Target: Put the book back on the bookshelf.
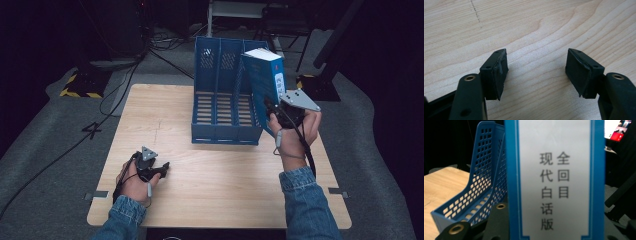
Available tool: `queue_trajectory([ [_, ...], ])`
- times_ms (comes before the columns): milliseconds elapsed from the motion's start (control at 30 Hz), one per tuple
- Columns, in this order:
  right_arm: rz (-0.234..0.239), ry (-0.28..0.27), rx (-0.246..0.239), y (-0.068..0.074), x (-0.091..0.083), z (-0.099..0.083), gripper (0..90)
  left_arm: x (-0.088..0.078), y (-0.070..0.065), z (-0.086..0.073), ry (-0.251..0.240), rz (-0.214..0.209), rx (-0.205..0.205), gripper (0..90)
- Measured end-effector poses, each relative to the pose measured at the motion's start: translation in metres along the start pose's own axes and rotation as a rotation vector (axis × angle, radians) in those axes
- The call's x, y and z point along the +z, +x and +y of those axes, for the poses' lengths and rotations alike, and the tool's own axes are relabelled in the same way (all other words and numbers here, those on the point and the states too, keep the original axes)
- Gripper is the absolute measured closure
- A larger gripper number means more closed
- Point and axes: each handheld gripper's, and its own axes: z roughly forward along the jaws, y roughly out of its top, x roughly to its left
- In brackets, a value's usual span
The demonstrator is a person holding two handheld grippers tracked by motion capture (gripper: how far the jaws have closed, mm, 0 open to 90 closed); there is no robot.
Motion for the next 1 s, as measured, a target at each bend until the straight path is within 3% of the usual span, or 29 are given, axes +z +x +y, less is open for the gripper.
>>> queue_trajectory([
  [333,-0.035,-0.002,0.084,-0.008,0.040,0.016,61.9,-0.002,0.000,-0.002,-0.001,0.002,-0.003,35.0],
  [533,-0.051,0.016,0.106,-0.015,0.062,0.024,61.9,-0.002,0.000,-0.002,-0.002,0.002,-0.006,35.0],
  [733,-0.043,0.013,0.190,-0.019,0.081,0.027,61.9,-0.002,0.000,-0.002,-0.002,0.000,-0.002,35.0],
  [1000,-0.054,0.026,0.181,-0.012,0.110,0.027,61.9,-0.003,-0.001,-0.003,0.002,-0.010,0.008,35.0],
])
